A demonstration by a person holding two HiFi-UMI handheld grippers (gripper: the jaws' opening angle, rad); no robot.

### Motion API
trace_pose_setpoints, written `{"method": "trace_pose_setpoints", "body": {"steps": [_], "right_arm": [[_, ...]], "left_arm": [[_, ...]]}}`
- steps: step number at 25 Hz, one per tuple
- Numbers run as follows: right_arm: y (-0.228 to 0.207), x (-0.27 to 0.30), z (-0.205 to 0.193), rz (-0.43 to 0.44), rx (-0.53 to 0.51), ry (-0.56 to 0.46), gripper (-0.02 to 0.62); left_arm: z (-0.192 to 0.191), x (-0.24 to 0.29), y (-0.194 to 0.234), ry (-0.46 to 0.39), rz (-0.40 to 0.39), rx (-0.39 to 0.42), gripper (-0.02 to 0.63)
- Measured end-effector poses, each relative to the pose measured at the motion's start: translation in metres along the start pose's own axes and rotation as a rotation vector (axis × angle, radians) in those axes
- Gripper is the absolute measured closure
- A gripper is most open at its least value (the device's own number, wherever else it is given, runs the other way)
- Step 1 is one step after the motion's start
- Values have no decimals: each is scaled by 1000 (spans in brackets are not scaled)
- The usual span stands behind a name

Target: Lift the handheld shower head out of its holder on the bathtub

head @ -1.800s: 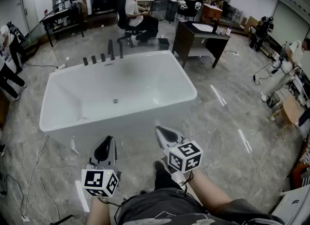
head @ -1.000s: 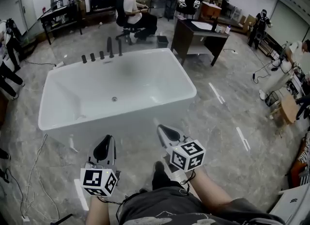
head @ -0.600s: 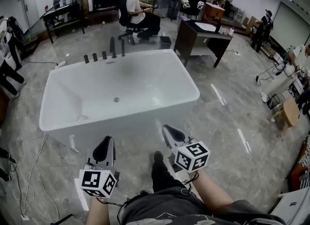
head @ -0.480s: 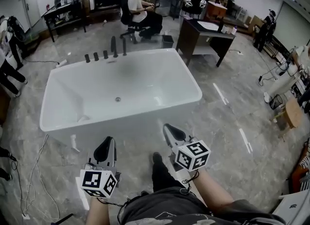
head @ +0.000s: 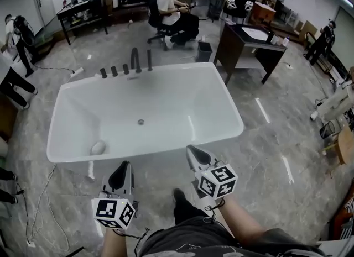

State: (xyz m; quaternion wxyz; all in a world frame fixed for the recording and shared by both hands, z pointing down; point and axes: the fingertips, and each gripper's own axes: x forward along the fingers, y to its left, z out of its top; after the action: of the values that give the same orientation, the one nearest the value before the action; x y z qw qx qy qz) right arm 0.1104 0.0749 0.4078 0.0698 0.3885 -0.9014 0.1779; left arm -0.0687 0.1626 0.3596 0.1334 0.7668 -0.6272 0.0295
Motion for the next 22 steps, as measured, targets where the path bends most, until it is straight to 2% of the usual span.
{"method": "trace_pose_setpoints", "body": {"steps": [11,18,22], "right_arm": [[-105,95,30,32,13,24,566],[-124,150,38,60,4,70,566],[-132,185,40,37,0,87,566]], "left_arm": [[17,127,22,27,65,-4,571],[27,173,48,48,77,-9,571],[33,203,73,49,68,-3,571]]}}
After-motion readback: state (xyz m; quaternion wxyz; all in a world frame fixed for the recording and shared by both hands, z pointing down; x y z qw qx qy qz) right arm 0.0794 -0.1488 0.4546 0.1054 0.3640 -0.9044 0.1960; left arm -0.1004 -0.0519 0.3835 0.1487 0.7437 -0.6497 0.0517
